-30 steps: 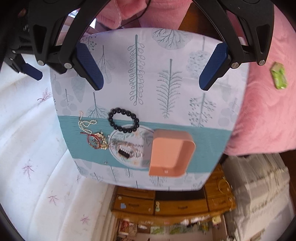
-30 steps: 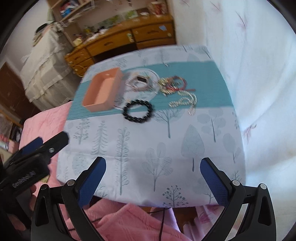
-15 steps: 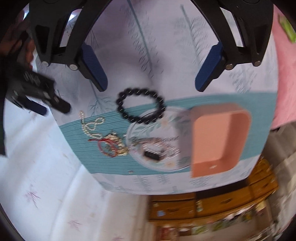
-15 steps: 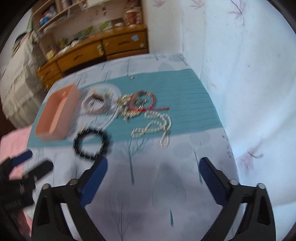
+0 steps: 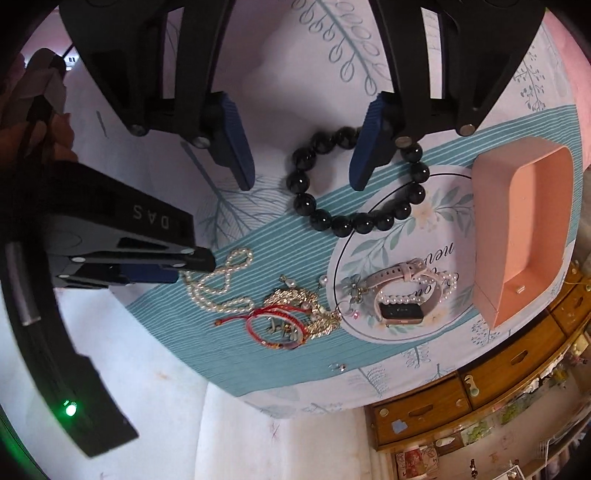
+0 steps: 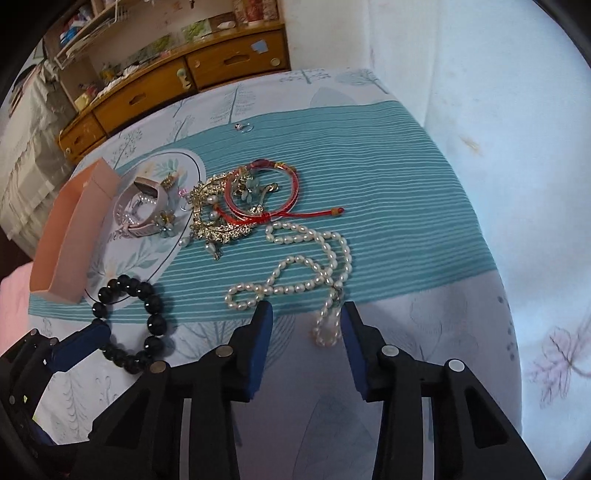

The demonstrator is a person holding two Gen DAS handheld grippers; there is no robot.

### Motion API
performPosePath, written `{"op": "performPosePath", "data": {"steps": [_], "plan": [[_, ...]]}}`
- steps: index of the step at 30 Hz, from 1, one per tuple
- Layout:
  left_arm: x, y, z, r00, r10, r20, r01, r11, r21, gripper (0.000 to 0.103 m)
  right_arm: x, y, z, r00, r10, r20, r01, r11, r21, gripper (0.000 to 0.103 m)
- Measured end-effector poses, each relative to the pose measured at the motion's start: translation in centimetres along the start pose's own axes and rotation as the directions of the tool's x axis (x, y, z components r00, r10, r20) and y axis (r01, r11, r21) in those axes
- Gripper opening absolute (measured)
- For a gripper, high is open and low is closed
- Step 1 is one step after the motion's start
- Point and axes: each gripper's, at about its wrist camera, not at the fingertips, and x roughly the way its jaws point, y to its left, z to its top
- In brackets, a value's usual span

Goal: Organize jewelry
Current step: 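Grasp the black bead bracelet with left tool while right tool grasps pearl necklace, then carry the black bracelet to the pink box with left tool while right carries necklace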

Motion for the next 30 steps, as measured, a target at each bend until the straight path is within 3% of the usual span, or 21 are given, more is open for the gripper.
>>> {"op": "performPosePath", "data": {"steps": [3,8,11,14,21,30], "plan": [[1.1,0.1,0.3,0.999,0.033,-0.026,-0.034,0.999,-0.023,0.036,0.6,0.0,0.4,1.000,-0.008,0.008,0.008,0.999,-0.033,0.038],[2.0,0.7,0.4,0.999,0.016,-0.048,-0.019,0.997,-0.075,0.023,1.7,0.1,1.9,1.000,-0.004,0.009,0.004,0.998,-0.070,0.037],[2.1,0.4,0.5,0.998,0.017,-0.052,-0.021,0.997,-0.075,0.014,2.0,-0.4,2.8,1.000,-0.004,0.002,0.004,0.998,-0.061,0.026],[2.2,0.2,0.9,0.998,0.008,-0.055,-0.013,0.996,-0.090,0.013,2.4,-0.8,3.4,1.000,-0.011,-0.010,0.010,0.997,-0.080,0.009],[1.1,0.8,1.5,0.999,-0.015,-0.040,0.007,0.983,-0.183,0.013,2.3,-1.7,4.5,0.996,0.090,-0.025,-0.092,0.990,-0.105,0.004],[-3.6,2.2,2.1,0.999,-0.034,0.024,0.039,0.973,-0.228,0.013,-0.1,-1.3,3.9,0.984,0.179,-0.010,-0.179,0.979,-0.097,0.004]]}}
